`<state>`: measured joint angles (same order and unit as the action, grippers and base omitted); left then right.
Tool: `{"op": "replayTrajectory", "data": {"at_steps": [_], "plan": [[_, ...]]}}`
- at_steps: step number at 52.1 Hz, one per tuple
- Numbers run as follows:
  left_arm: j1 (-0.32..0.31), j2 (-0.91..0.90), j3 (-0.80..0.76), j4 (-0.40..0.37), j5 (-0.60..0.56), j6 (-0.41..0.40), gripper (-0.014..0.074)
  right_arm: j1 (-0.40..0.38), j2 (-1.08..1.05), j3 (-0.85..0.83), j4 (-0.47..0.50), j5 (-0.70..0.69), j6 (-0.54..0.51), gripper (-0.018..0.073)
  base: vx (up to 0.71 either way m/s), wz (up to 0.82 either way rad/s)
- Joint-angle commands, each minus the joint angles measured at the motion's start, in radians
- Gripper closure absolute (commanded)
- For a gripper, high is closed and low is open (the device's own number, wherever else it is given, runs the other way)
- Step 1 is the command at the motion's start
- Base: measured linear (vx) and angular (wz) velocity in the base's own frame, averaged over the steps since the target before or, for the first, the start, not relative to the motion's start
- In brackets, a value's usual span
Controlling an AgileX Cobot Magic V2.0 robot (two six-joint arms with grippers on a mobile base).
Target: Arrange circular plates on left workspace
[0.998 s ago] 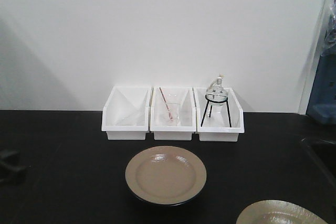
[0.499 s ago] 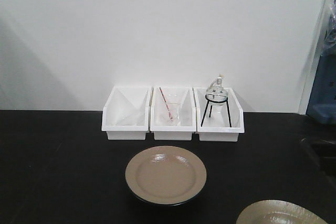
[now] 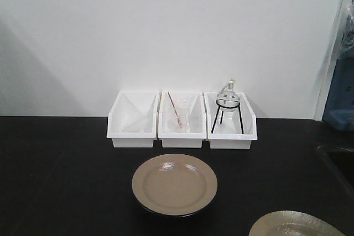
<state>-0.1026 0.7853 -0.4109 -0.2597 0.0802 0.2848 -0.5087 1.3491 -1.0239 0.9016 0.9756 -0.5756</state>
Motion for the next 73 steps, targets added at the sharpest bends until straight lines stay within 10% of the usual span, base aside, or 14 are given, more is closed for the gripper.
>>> {"op": "replayTrajectory", "data": {"at_steps": [1, 26, 43, 61, 73], "plan": [[-0.005, -0.010, -0.027, -0.002, -0.103, -0.008, 0.0603, -0.034, 0.027, -0.033, 0.044, -0.004, -0.014, 0.0503, 0.00, 0.00], [-0.005, -0.008, -0.027, -0.005, -0.125, 0.010, 0.0603, -0.039, 0.270, -0.033, -0.179, -0.111, -0.076, -0.0055, 0.00, 0.00], [-0.005, -0.008, -0.027, -0.006, -0.125, 0.010, 0.0603, -0.039, 0.384, -0.032, -0.228, -0.068, 0.020, -0.0021, 0.00, 0.00], [-0.005, -0.008, -0.027, -0.014, -0.125, 0.009, 0.0603, -0.038, 0.525, -0.031, -0.026, 0.074, -0.108, 0.0008, 0.00, 0.00], [-0.005, -0.008, -0.027, -0.014, -0.125, 0.009, 0.0603, -0.038, 0.531, -0.031, 0.000, 0.081, -0.115, 0.0400, 0.00, 0.00]]}}
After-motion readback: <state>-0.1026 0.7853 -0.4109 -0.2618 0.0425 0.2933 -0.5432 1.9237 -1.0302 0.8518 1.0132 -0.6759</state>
